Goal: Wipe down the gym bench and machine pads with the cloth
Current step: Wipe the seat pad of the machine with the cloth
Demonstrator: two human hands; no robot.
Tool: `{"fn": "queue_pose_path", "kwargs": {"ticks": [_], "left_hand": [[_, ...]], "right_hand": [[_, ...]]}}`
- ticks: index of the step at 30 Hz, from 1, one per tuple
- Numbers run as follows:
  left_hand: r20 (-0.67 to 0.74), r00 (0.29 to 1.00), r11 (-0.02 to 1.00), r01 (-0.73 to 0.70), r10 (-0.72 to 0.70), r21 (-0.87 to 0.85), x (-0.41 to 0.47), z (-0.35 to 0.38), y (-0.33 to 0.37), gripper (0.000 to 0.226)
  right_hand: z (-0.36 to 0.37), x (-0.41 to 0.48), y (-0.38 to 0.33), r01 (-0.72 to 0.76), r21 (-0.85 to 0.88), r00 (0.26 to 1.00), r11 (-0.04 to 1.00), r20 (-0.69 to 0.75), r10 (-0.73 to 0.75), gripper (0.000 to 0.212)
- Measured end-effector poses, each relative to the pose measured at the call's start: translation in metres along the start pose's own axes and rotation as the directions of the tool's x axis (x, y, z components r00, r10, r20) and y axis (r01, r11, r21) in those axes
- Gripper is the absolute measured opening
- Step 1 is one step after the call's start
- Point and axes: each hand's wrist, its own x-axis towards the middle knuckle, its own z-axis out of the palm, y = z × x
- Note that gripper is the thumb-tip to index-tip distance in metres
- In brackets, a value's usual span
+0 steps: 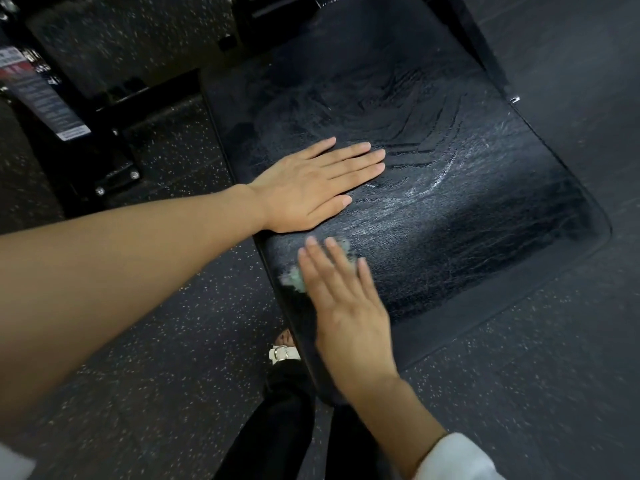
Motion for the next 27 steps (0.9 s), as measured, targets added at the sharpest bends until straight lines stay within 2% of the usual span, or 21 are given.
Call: {"fn": "queue_pose_path", "kwargs": {"ticks": [4, 9, 12, 16, 19, 22, 27], "left_hand": [[-0.001, 1.000, 1.000, 0.000, 0.000, 0.000, 0.000, 0.000, 0.001, 0.058], [-0.001, 1.000, 1.000, 0.010, -0.010, 0.005, -0.001, -0.001, 0.001, 0.058], [0.006, 1.000, 1.000, 0.013, -0.013, 0.006, 0.000, 0.000, 0.002, 0.058], [0.009, 1.000, 1.000, 0.028, -0.028, 0.004, 0.000, -0.001, 0.002, 0.059], [0.005, 1.000, 0.999, 0.031, -0.031, 0.013, 0.000, -0.001, 0.005, 0.058], [0.002, 0.999, 0.998, 0.051, -0.051, 0.032, -0.001, 0.000, 0.007, 0.059], [0.000, 0.997, 0.996, 0.076, -0.076, 0.043, -0.003, 0.002, 0.013, 0.060]], "right_hand": [[-0.011, 0.007, 0.042, -0.150, -0.009, 0.985, 0.989, -0.087, 0.148, 0.066], [-0.003, 0.012, 0.025, -0.269, 0.047, 0.943, 0.962, -0.190, 0.273, 0.068], [0.003, 0.006, -0.006, -0.194, 0.012, 0.970, 0.981, -0.143, 0.194, 0.074], [0.015, -0.005, -0.046, -0.045, 0.002, 0.998, 0.999, -0.044, 0.045, 0.067], [0.018, -0.009, -0.047, 0.051, -0.003, 0.999, 0.999, 0.011, -0.051, 0.066], [0.011, -0.007, -0.026, 0.062, 0.002, 0.998, 0.998, 0.015, -0.062, 0.068], [-0.002, -0.007, 0.031, -0.041, -0.007, 0.998, 0.999, -0.044, 0.041, 0.067]]}}
